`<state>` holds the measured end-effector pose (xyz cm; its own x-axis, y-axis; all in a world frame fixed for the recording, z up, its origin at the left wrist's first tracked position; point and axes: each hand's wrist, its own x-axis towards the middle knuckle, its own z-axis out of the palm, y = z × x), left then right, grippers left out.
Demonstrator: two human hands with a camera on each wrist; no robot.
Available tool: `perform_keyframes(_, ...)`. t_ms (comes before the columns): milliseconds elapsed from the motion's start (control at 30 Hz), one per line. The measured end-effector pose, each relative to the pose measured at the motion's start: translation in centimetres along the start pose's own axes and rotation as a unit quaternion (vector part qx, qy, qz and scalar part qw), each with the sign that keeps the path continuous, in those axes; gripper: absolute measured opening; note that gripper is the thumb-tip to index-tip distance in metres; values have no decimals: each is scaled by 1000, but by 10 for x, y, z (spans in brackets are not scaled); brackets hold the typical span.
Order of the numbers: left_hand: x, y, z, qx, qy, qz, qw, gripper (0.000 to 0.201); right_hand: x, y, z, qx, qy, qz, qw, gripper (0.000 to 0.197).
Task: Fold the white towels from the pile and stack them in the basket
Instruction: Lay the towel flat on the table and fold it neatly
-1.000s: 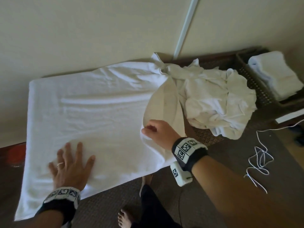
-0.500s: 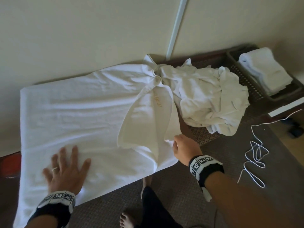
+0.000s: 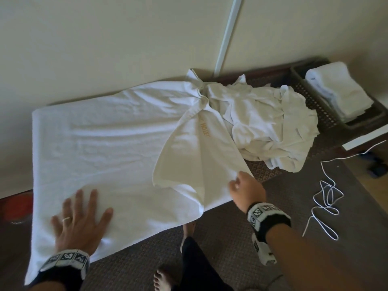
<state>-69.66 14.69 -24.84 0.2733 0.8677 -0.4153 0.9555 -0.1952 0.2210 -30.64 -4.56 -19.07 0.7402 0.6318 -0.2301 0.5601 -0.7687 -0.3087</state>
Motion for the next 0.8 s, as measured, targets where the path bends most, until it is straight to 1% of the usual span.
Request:
perform_keyframes(33,0,1,0,1,-9,-3,1000,83,-4,-22,1,-11,-3,-103,995,19)
perform_keyframes(67,0,2,-1,2,-14,-4,1000,83,-7,-43,5,-23,-19,-190,981,22)
perform_keyframes(100,1,2,-1,-1,-18,-4,1000,83,-10,-64,10,-41,-38,-256,965,29)
perform_keyframes(133,1,2,-2,-4,-22,-2,1000,83,-11,-82,19,-62,-53,-299,951,38)
perform_keyframes(200,1,0,-4,-3,-22,4,1000,83,-13,-114,35,-95,-69,-341,933,51)
perform_keyframes(233,1,-1,-4,2,-19,10,1000,84,-13,-127,43,-108,-72,-348,929,50)
perform_keyframes(300,0,-6,-5,4,-2,26,1000,84,-12,-146,50,-138,-64,-353,923,33)
perform_keyframes(333,0,-8,-6,3,11,35,999,84,-10,-151,48,-131,-55,-349,926,23)
perform_keyframes(367,-1,-9,-7,1,20,41,999,85,-7,-150,46,-101,-46,-332,937,17)
perform_keyframes(400,-1,-11,-6,1,23,45,999,88,-5,-146,42,-54,-31,-299,952,16)
perform_keyframes(467,0,-11,-5,3,20,48,999,93,0,-128,27,57,9,-204,977,24)
perform_keyframes(500,-1,-10,-5,2,24,49,998,94,4,-113,18,110,32,-143,983,29)
perform_keyframes(567,-6,-6,-7,-4,53,66,996,96,10,-76,-3,195,81,-14,977,35)
perform_keyframes(600,-10,-4,-7,-2,70,92,993,94,12,-52,-13,209,102,39,972,35)
perform_keyframes(633,-15,-2,-6,1,86,129,988,92,15,-25,-18,201,113,83,970,34)
perform_keyframes(667,-22,-1,-3,11,100,172,980,90,15,1,-19,181,106,122,970,32)
perform_keyframes(733,-36,0,10,42,106,242,964,89,9,45,-7,142,63,179,972,28)
perform_keyframes(800,-48,-5,24,82,94,278,952,90,-5,69,13,148,28,216,965,28)
